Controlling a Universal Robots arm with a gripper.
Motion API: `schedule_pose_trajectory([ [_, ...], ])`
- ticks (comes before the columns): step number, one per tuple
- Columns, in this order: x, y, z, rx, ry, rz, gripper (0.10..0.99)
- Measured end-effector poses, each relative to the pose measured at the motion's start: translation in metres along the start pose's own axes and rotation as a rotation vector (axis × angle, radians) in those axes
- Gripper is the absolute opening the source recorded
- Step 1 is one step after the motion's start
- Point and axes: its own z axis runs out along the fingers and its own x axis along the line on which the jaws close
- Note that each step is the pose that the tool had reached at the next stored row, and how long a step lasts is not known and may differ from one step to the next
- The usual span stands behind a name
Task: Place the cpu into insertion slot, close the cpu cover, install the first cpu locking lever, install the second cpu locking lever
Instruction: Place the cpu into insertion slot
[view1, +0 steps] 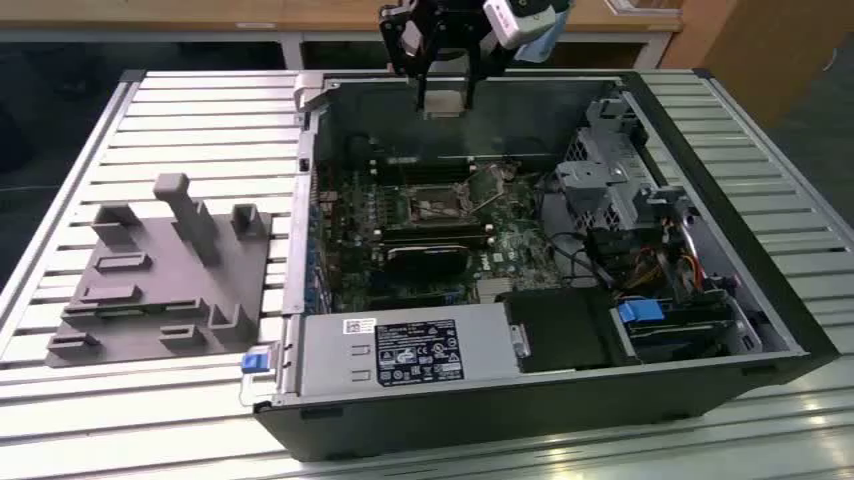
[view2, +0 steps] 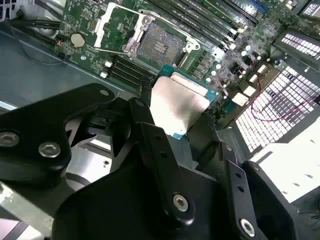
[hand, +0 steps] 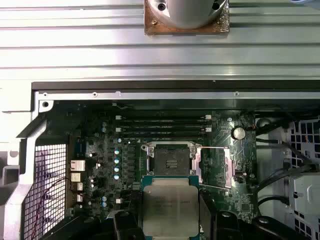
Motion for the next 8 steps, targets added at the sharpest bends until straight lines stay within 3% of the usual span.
schedule_pose_trajectory([
  [8, 0.0000, 0.0000, 0.0000, 0.000, -0.0001, 0.001, 0.537],
])
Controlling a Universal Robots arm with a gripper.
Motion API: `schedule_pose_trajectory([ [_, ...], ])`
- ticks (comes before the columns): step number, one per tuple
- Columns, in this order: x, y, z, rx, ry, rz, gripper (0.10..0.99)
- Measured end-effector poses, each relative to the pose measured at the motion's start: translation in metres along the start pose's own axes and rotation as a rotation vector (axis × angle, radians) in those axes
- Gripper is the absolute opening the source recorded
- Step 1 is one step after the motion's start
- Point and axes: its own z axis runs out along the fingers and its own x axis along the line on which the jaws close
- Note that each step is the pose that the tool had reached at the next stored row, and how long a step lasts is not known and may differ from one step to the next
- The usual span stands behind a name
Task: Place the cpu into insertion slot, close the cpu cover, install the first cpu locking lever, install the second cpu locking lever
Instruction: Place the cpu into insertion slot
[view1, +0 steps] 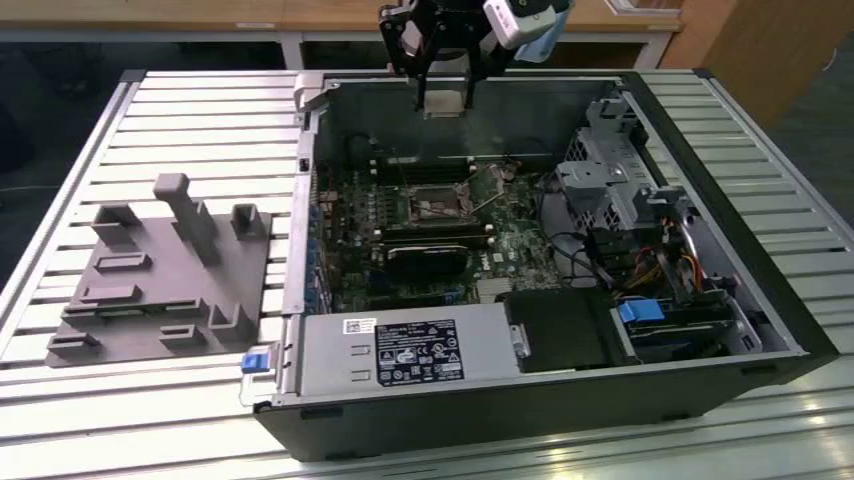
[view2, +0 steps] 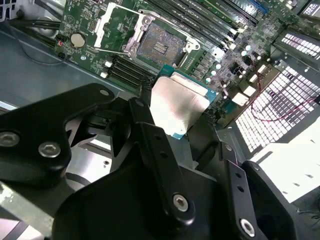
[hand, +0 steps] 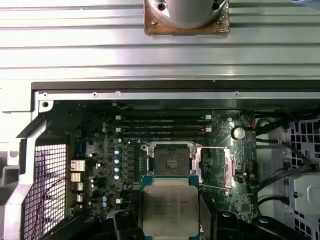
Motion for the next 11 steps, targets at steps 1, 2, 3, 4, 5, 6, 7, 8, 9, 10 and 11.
schedule_pose_trajectory([
  [1, 0.0000, 0.0000, 0.0000, 0.000, -0.0001, 0.001, 0.537],
  [2, 0.0000, 0.0000, 0.0000, 0.000, -0.0001, 0.001, 0.537],
  [3, 0.0000, 0.0000, 0.0000, 0.000, -0.0002, 0.002, 0.537],
  [4, 0.0000, 0.0000, 0.0000, 0.000, -0.0002, 0.003, 0.537],
  [5, 0.0000, 0.0000, 0.0000, 0.000, -0.0004, 0.005, 0.537],
  [6, 0.0000, 0.0000, 0.0000, 0.000, -0.0006, 0.007, 0.537],
  [7, 0.0000, 0.0000, 0.0000, 0.000, -0.0009, 0.010, 0.537],
  [8, 0.0000, 0.0000, 0.0000, 0.000, -0.0011, 0.013, 0.537],
  [9, 0.0000, 0.0000, 0.0000, 0.000, -0.0013, 0.015, 0.537],
  [10, 0.0000, 0.0000, 0.0000, 0.000, -0.0016, 0.018, 0.537],
  [11, 0.0000, 0.0000, 0.0000, 0.000, -0.0018, 0.020, 0.537],
])
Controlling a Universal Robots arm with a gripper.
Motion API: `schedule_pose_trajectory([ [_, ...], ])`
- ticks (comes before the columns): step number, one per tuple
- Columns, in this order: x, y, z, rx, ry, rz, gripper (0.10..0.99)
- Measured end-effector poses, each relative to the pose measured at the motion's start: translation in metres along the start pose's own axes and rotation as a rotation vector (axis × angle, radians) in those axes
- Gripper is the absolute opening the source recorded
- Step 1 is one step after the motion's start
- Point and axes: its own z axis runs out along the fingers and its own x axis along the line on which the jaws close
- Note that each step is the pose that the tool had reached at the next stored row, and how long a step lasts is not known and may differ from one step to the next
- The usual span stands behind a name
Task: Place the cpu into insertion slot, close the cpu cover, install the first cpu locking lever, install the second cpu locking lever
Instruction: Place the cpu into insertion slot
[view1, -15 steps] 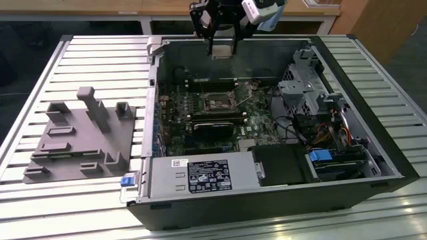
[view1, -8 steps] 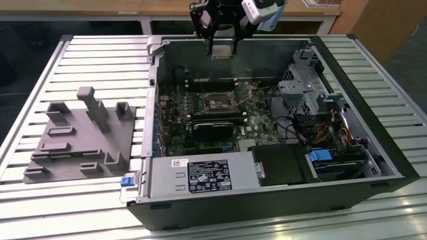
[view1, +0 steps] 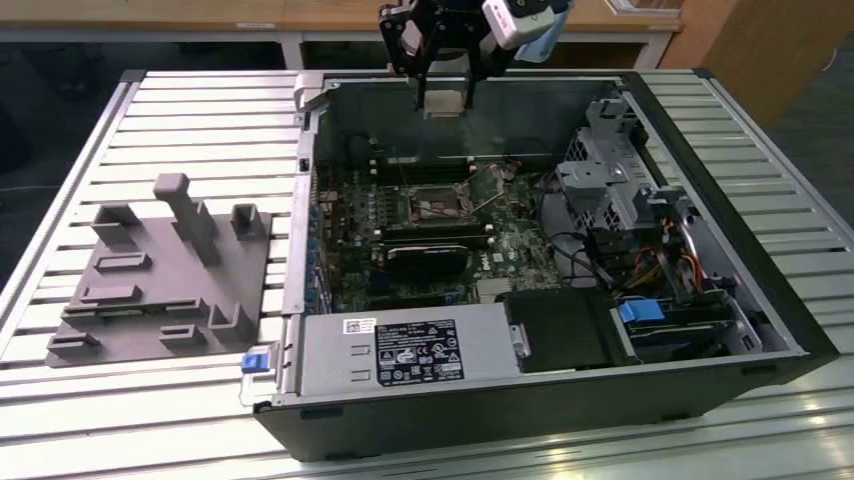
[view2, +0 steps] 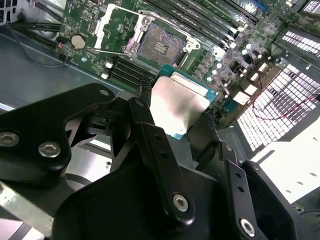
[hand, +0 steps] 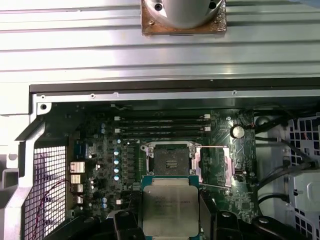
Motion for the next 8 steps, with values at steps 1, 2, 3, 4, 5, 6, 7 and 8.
schedule_pose_trajectory([
  [1, 0.0000, 0.0000, 0.0000, 0.000, -0.0002, 0.002, 0.537],
  [2, 0.0000, 0.0000, 0.0000, 0.000, -0.0004, 0.004, 0.537],
  [3, 0.0000, 0.0000, 0.0000, 0.000, -0.0006, 0.006, 0.537],
  [4, 0.0000, 0.0000, 0.0000, 0.000, -0.0008, 0.009, 0.537],
  [5, 0.0000, 0.0000, 0.0000, 0.000, -0.0010, 0.011, 0.537],
  [6, 0.0000, 0.0000, 0.0000, 0.000, -0.0012, 0.013, 0.537],
  [7, 0.0000, 0.0000, 0.0000, 0.000, -0.0014, 0.015, 0.537],
  [8, 0.0000, 0.0000, 0.0000, 0.000, -0.0015, 0.017, 0.537],
])
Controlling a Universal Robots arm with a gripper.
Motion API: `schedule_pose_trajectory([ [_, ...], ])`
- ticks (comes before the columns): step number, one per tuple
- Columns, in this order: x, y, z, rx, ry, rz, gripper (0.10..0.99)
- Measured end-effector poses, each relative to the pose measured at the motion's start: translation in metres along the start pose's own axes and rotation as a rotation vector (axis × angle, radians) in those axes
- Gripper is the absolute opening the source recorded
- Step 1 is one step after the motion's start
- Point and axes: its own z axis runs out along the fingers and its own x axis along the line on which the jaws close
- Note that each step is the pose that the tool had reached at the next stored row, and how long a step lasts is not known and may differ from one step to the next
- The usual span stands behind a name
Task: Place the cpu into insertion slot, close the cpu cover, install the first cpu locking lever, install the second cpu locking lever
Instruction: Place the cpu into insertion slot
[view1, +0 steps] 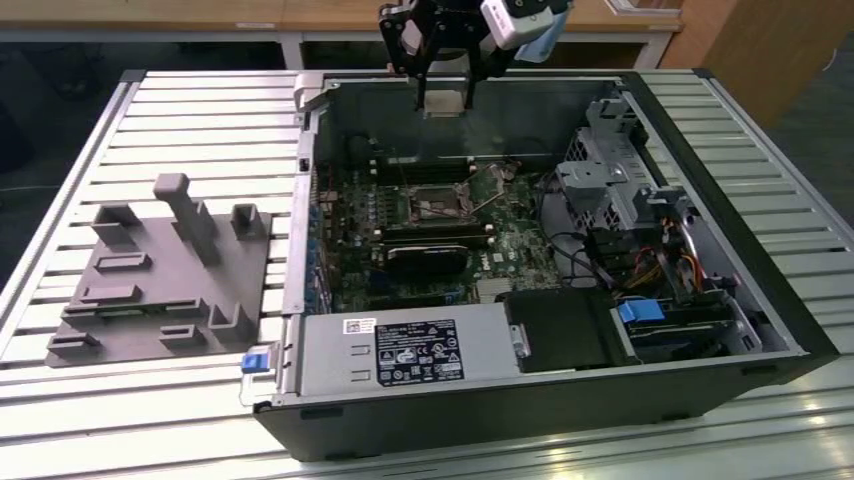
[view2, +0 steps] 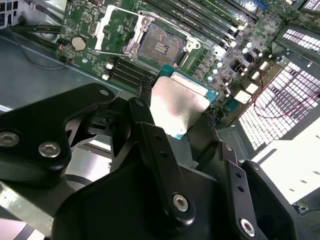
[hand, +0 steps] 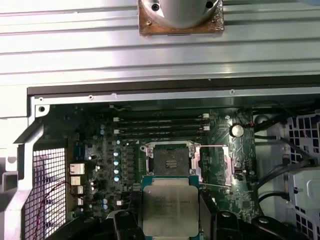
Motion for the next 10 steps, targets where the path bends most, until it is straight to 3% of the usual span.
schedule_pose_trajectory([
  [10, 0.0001, 0.0000, 0.0001, 0.000, -0.0018, 0.020, 0.537],
])
